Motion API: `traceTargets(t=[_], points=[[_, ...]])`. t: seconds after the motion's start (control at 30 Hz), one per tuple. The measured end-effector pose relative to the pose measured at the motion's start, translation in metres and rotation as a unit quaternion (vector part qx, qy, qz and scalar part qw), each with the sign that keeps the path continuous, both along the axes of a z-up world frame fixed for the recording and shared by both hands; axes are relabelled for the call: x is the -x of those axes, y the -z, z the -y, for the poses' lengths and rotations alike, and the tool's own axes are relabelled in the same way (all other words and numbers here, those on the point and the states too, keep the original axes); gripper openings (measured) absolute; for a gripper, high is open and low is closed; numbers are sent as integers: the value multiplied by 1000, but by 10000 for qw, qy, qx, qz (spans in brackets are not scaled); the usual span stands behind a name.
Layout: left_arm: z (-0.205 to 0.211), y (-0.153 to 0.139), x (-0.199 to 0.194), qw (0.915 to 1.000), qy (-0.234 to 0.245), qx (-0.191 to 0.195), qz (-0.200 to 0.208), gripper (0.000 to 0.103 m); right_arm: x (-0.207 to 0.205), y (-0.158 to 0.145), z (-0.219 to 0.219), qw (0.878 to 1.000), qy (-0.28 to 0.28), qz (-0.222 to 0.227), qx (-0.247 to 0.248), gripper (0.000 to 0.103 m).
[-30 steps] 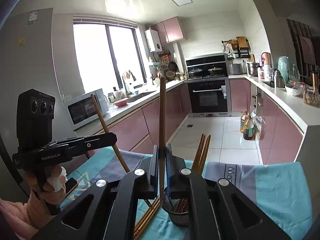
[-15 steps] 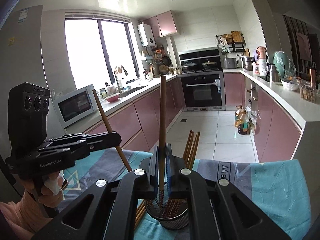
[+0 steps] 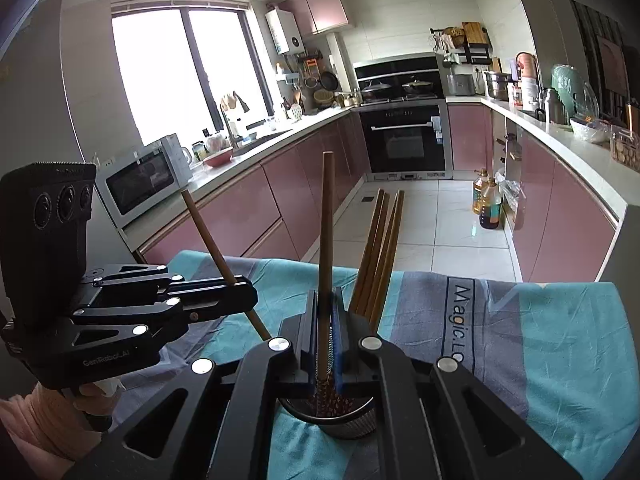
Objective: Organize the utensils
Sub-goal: 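Lift the left chopstick over the mesh cup while the right tool lowers its own in, then lower both chopsticks into the mesh cup and open both tools, then withdraw both open tools back over the chopsticks on the cloth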
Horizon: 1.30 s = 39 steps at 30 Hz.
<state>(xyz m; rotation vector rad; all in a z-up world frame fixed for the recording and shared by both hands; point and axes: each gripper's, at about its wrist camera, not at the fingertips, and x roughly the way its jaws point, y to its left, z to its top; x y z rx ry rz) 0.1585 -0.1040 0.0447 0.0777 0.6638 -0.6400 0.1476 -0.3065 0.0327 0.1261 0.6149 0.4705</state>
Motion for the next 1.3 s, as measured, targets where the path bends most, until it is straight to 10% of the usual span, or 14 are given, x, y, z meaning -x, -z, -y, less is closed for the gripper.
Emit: traceTargets(t=[0.93,1.3], points=[[1,19,-28,9995,-268,32,-179,8,-22,18,-2,9987,360,-343,111,9],[-48,33,19,9974,-693,87,188,32,27,8,-9,9999,-148,22,-25,24]])
